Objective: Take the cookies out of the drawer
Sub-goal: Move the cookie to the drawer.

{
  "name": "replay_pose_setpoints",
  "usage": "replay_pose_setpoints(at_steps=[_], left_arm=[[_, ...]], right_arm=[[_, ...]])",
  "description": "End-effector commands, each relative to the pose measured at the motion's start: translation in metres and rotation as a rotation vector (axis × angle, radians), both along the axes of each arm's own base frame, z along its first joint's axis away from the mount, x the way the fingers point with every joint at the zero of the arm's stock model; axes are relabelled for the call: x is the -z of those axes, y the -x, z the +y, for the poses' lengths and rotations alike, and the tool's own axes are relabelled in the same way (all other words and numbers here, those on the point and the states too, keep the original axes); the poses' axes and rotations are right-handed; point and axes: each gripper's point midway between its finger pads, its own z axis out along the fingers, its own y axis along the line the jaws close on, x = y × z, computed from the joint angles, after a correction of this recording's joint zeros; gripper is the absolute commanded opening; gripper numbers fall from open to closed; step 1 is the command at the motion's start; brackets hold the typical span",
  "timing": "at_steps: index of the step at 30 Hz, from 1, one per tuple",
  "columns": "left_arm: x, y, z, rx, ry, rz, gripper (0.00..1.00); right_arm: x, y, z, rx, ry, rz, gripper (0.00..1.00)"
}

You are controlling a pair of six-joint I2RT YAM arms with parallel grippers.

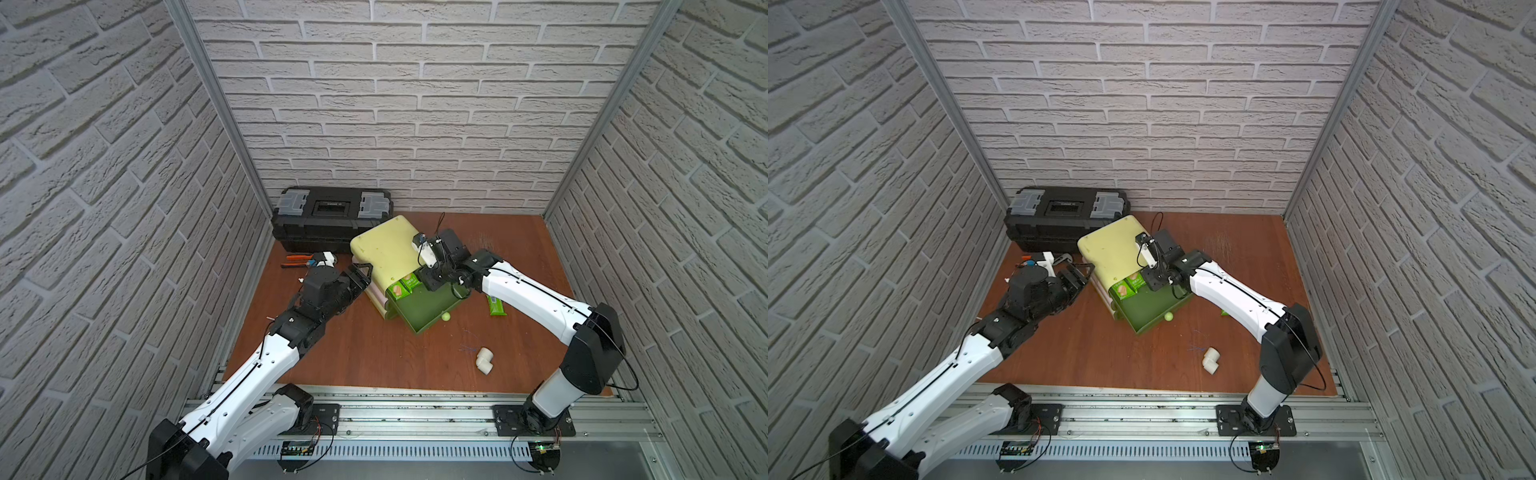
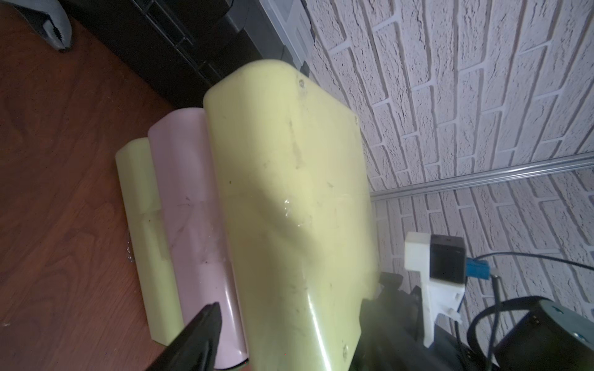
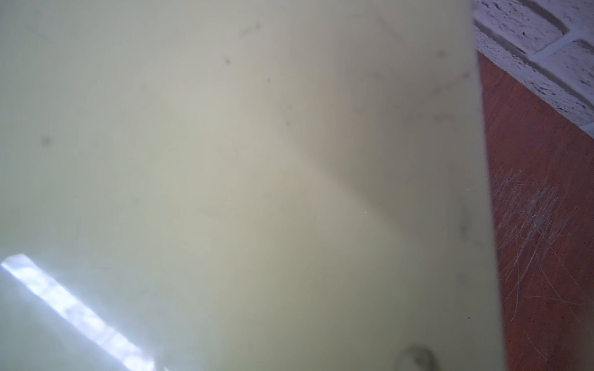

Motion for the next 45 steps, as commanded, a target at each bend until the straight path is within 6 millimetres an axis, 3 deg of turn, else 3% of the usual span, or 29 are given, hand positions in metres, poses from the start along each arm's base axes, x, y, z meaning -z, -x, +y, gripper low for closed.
replay_pose_setpoints(at_steps=[1,11,18,22,28,40,45], left_arm=[[-0.002,0.001,0.001,-0.004,0.005,-0.016,0.73],[-0.004,0.0,-0.001,0.0,0.01,-0.022,0.73],[-0.005,0.001,0.001,-0.005,0.008,-0.023,0.73],[-0.005,0.0,0.0,-0.003,0.009,-0.024,0.73],[-0.007,0.002,0.0,0.0,0.012,-0.028,0.73],[-0.009,0.002,0.001,0.001,0.014,-0.034,0.73],[-0.008,0.002,0.0,0.0,0.015,-0.034,0.73]], right_arm=[[0.006,0.0,0.002,0.003,-0.024,0.008,0.55],[0.009,0.033,-0.008,-0.032,-0.014,0.091,0.45],[0.001,0.059,-0.023,-0.039,0.015,0.115,0.48],[-0.013,0.057,-0.021,-0.026,-0.002,0.118,0.57],[-0.022,0.048,-0.013,-0.016,-0.052,0.173,0.63],[-0.006,0.067,-0.035,0.051,0.048,0.289,0.67],[0.002,0.066,-0.039,0.054,0.078,0.288,0.68]])
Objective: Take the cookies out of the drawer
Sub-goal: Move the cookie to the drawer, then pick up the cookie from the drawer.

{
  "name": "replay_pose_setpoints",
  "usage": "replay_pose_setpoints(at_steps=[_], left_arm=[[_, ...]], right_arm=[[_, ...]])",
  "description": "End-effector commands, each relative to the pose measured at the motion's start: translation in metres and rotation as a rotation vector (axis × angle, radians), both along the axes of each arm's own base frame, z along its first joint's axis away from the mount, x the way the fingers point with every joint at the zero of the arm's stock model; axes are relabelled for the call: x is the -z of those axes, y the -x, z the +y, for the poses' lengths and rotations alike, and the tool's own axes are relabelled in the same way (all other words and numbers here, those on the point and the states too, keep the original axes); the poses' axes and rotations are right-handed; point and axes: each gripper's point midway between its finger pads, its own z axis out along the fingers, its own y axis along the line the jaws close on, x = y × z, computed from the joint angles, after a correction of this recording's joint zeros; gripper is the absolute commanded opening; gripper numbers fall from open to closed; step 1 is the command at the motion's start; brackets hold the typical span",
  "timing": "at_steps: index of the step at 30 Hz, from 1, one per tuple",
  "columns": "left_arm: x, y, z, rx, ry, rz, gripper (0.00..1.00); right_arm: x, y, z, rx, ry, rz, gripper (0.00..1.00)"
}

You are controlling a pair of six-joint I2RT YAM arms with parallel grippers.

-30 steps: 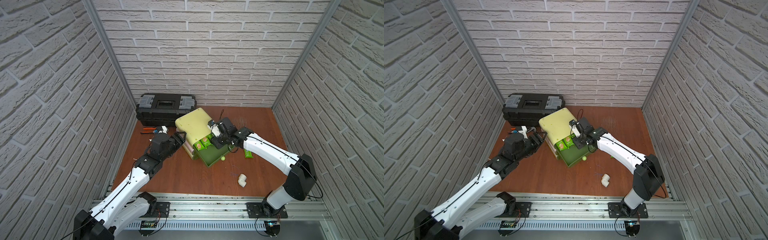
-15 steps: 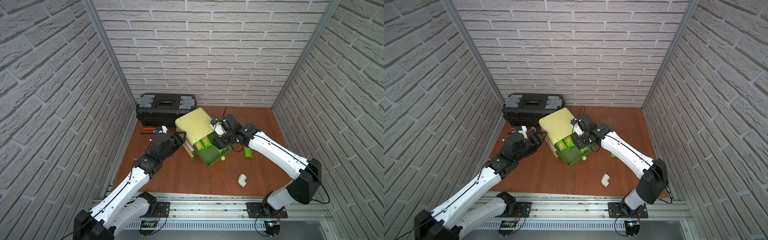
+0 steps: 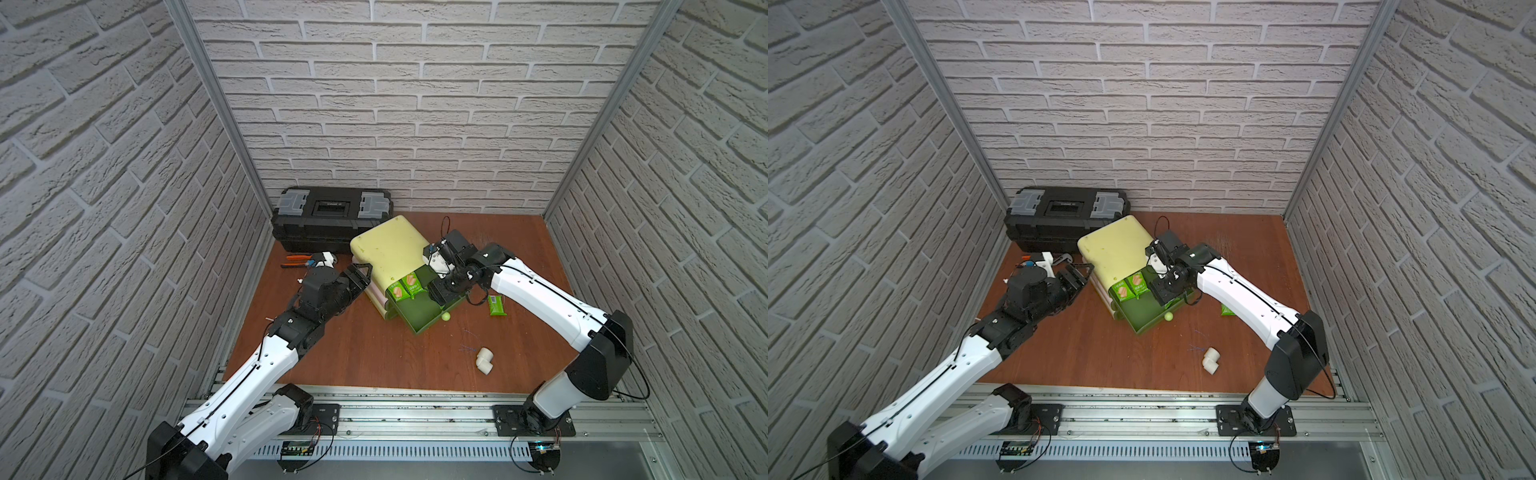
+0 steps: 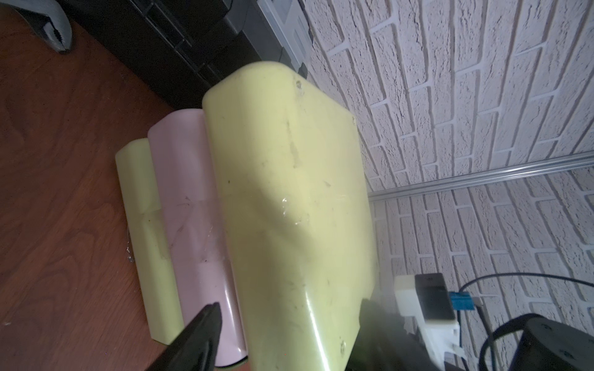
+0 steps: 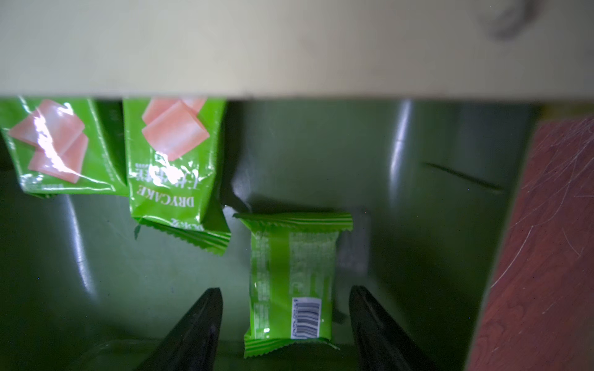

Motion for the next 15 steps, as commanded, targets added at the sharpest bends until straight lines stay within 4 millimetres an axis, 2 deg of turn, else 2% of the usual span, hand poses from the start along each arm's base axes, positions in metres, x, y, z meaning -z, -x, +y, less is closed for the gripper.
replay_pose_setpoints(at_steps=[1,9,15], left_arm=[[-0.007,0.0,-0.001,0.002,0.013,-0.03,0.73],[-0.006,0.0,-0.001,0.0,0.01,-0.024,0.73],[-0.005,-0.001,-0.001,-0.002,0.008,-0.021,0.73]], right_arm=[[0.002,-0.001,-0.005,0.015,0.018,-0.001,0.68],[0.013,-0.01,0.006,-0.003,0.009,0.012,0.64],[0.018,-0.013,0.006,-0.01,0.023,0.016,0.6]])
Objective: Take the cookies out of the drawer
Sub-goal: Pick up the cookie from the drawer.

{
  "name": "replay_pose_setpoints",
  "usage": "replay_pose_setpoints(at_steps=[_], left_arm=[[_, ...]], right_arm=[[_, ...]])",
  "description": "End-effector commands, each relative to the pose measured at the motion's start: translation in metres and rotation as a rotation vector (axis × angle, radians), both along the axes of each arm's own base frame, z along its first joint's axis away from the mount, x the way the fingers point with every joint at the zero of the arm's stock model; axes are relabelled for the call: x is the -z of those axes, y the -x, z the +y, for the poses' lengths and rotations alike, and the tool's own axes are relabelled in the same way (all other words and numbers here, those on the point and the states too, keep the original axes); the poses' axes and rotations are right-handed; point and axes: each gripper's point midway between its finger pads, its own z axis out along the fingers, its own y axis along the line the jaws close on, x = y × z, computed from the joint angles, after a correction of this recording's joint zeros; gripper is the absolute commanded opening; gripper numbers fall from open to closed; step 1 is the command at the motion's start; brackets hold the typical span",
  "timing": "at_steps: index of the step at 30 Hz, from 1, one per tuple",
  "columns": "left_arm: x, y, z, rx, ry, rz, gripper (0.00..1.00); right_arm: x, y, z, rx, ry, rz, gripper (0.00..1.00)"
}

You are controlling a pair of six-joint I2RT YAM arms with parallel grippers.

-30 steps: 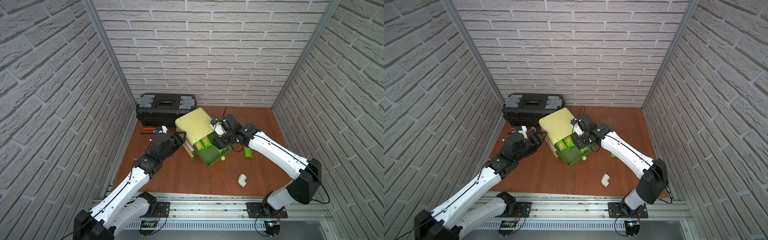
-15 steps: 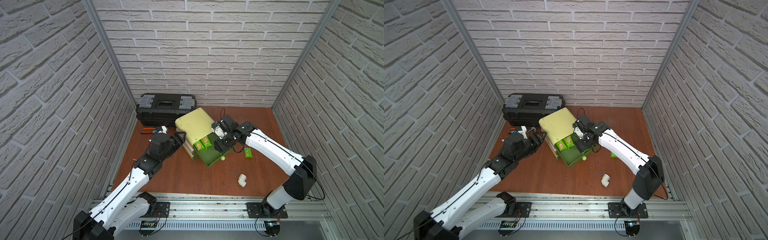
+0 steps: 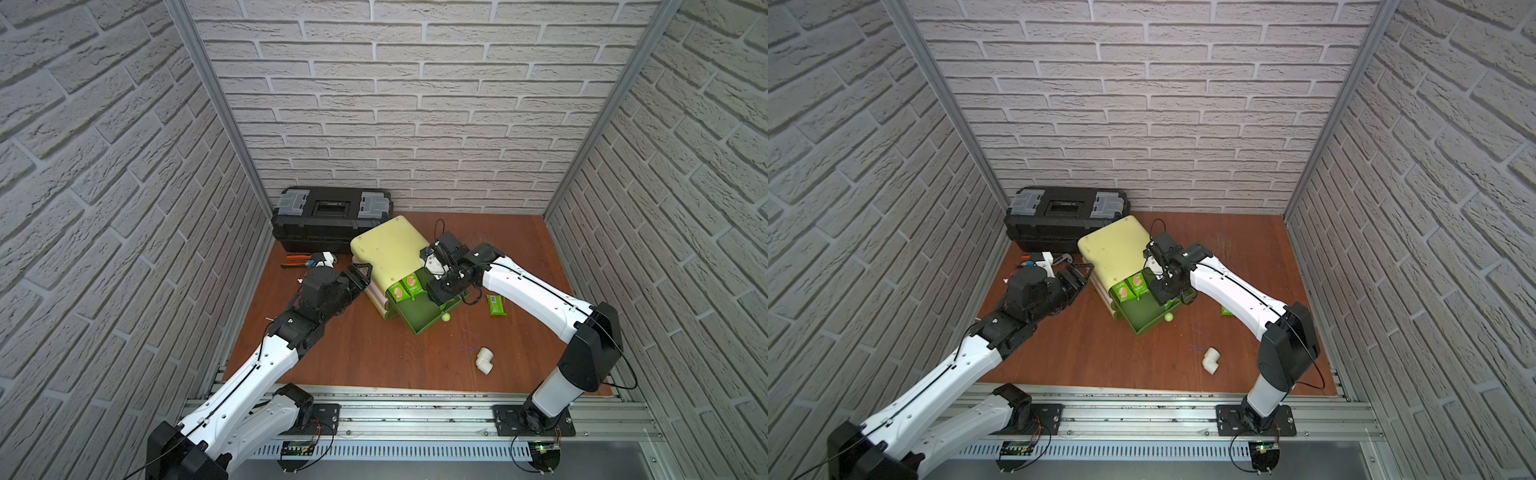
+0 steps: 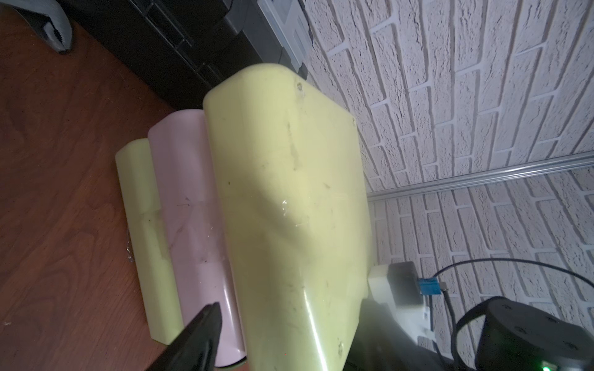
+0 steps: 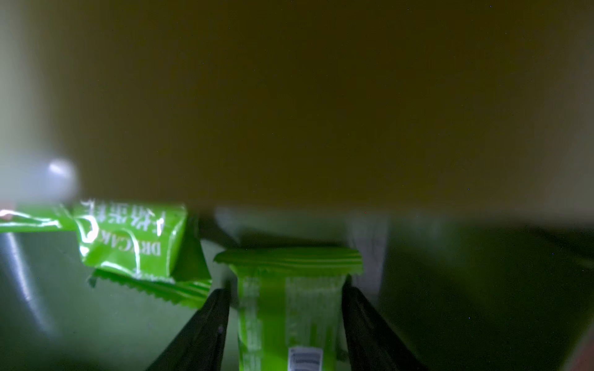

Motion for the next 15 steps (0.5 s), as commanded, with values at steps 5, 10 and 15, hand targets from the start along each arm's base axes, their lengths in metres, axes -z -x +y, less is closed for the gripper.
replay_pose_setpoints(at_steps=[5,10,15], left_arm=[[-0.005,-0.001,-0.001,-0.002,0.006,-0.019,0.73],[-0.004,-0.002,-0.001,-0.001,0.004,-0.016,0.73],[-0.005,-0.002,-0.001,-0.001,0.006,-0.017,0.73]], right_arm=[[0.002,-0.004,-0.001,-0.005,0.012,-0.003,0.54],[-0.009,-0.004,0.0,-0.007,-0.008,-0.023,0.45],[-0.03,-0.003,-0.001,-0.002,-0.037,-0.064,0.41]])
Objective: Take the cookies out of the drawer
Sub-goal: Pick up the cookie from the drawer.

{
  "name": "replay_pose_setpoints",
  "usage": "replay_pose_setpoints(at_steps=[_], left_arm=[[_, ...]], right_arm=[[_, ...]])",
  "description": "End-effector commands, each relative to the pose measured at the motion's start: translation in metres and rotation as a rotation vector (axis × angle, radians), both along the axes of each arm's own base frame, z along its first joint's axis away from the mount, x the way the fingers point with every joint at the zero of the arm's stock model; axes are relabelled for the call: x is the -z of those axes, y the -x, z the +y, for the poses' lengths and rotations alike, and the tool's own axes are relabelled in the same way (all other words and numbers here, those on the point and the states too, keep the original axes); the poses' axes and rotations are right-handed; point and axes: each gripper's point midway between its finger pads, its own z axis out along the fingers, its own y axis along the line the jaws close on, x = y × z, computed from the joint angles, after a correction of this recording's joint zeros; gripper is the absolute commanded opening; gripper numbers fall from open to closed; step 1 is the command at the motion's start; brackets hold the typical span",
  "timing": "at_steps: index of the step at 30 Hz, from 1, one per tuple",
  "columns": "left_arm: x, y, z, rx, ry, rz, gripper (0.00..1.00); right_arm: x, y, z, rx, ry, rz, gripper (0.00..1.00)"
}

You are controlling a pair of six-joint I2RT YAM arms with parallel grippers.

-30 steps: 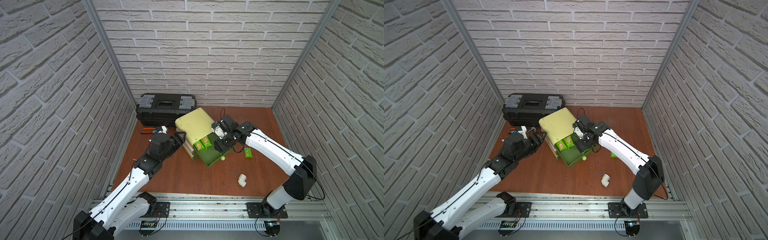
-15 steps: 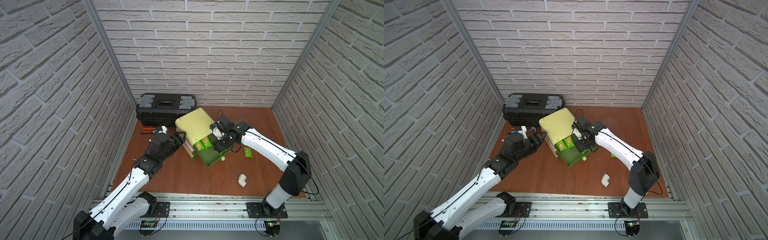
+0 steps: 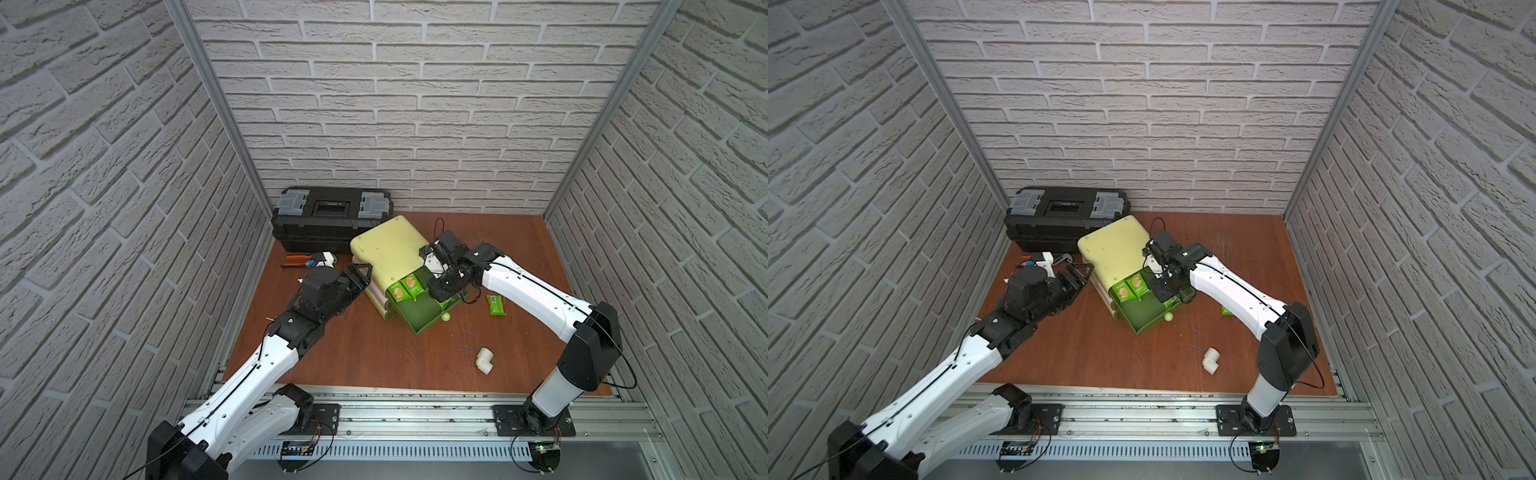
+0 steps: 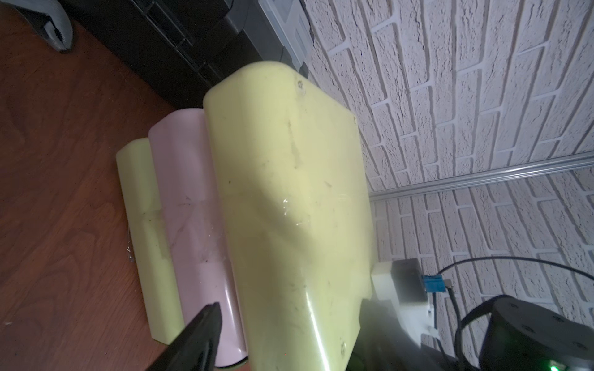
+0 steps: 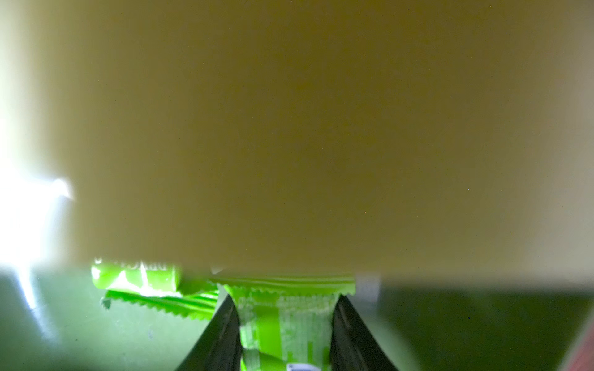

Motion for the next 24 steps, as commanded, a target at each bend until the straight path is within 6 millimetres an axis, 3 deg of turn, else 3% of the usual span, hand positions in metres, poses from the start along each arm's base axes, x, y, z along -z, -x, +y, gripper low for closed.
replay_pose_setpoints(at_steps=[1,15,20,24], left_arm=[[-0.008,-0.002,-0.001,-0.002,0.007,-0.023,0.73],[-0.008,-0.003,-0.004,0.006,0.007,-0.021,0.73],[-0.008,-0.005,-0.005,0.012,0.001,-0.02,0.73],[-0.01,-0.006,-0.006,0.015,-0.008,-0.026,0.73]], right_arm=[[-0.032,-0.001,-0.002,0.0,-0.04,-0.066,0.41],[-0.1,-0.007,-0.012,0.049,-0.111,-0.228,0.39],[-0.119,-0.017,-0.04,0.134,-0.144,-0.248,0.38],[-0.115,-0.025,-0.082,0.261,-0.155,-0.227,0.38]])
